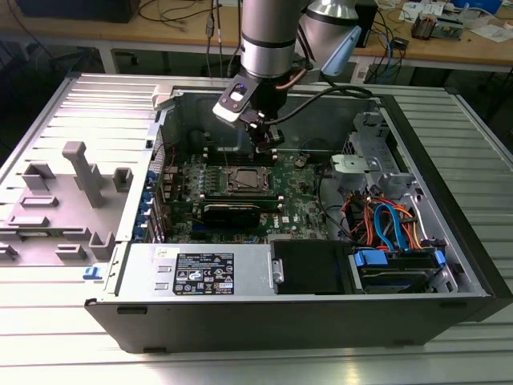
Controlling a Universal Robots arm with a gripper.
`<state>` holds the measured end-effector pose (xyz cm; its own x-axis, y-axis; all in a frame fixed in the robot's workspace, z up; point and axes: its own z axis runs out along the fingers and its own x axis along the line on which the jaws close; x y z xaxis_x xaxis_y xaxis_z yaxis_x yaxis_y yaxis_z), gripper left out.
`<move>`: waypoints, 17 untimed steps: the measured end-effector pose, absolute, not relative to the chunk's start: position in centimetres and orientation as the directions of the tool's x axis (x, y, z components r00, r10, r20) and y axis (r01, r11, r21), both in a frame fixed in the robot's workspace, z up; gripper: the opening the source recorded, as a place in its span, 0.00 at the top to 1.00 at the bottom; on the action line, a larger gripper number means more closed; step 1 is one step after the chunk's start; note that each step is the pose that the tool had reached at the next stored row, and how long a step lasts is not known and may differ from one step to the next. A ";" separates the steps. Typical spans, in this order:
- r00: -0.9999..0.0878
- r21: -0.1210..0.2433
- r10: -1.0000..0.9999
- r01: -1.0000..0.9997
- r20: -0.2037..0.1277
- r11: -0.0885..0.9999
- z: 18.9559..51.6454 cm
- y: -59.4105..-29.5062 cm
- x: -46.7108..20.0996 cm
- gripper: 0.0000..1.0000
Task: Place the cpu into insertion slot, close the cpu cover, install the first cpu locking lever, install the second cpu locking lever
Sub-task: 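Install the first cpu locking lever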
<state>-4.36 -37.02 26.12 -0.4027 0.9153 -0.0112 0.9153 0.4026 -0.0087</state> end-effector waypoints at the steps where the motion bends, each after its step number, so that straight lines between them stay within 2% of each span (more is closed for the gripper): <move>1: -0.429 -0.009 0.903 0.903 -0.011 0.429 26.1 -37.0 -4.4 0.89; 17: -0.746 -0.009 0.666 0.666 -0.011 0.746 26.1 -37.0 -4.4 0.89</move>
<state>-4.36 -37.02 26.08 -0.7457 0.6661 -0.0110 0.6662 0.7457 -0.0086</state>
